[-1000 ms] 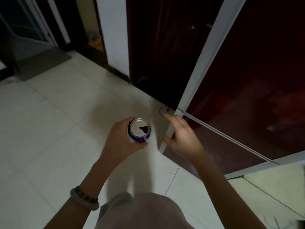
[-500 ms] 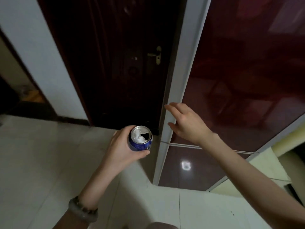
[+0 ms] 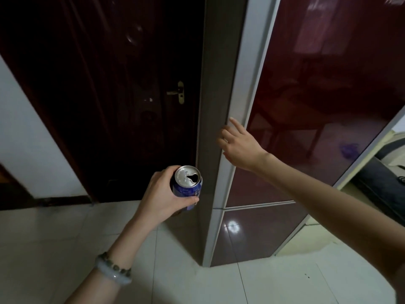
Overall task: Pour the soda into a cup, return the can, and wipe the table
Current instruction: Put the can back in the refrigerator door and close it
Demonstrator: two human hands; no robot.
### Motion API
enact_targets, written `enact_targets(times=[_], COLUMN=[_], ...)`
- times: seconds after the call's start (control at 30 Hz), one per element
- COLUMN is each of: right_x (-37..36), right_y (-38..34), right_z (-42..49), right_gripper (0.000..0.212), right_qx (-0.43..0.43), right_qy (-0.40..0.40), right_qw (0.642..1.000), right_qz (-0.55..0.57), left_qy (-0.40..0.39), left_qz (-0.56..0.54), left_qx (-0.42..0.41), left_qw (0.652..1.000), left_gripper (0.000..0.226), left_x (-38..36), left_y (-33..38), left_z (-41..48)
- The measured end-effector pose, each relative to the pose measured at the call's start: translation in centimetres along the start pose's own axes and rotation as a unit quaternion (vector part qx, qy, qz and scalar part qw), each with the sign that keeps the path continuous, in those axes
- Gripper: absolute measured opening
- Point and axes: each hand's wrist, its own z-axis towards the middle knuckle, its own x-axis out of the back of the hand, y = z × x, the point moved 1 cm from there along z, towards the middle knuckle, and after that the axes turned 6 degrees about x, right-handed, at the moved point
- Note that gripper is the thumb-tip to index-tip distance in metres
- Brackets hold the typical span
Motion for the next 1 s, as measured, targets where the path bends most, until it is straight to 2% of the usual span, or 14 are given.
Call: enact_targets(times=[0.1,0.23,0.4,0.53,0.8,0.9,1.0], right_x=[-0.3,-0.7,-0.4,0.1,1.9,3.9,5.5], right_y=[0.2,0.0,0.0,-0.7,-1.1,-1.7,-2.5], right_z=[0.7,1.0,1.3,2.7,2.8,0.5,-2.7], right_gripper=[0.025,0.023,0.033,0.027,0.026,0.025,0.020], right_qx=[0.017,0.024,0.021,0.008,0.010,0.045,0.053], right_qy=[-0.046,-0.176,-0.230,-0.275,-0.268,-0.233,-0.164], right_qw=[0.998,0.978,0.960,0.950,0.957,0.966,0.981], right_qz=[-0.047,-0.105,-0.162,-0.148,-0.107,-0.098,-0.092], left_qy=[-0.006,-0.003,0.008,0.007,0.015,-0.001,-0.014], left_qz=[-0.017,-0.034,-0.023,-0.016,-0.013,-0.021,-0.031], left_qx=[0.000,0.005,0.011,0.009,0.003,-0.007,-0.026], left_qw=[1.000,0.999,1.000,1.000,1.000,1.000,0.999], left_gripper=[0.070,0.069,0.070,0.071,0.074,0.074,0.072], left_x=[0.0,0.0,0.4,0.7,1.4,1.3,0.9], left_y=[0.2,0.1,-0.1,0.2,0.0,0.1,0.9], left_z=[0.7,1.0,1.1,0.9,0.2,0.0,-0.5])
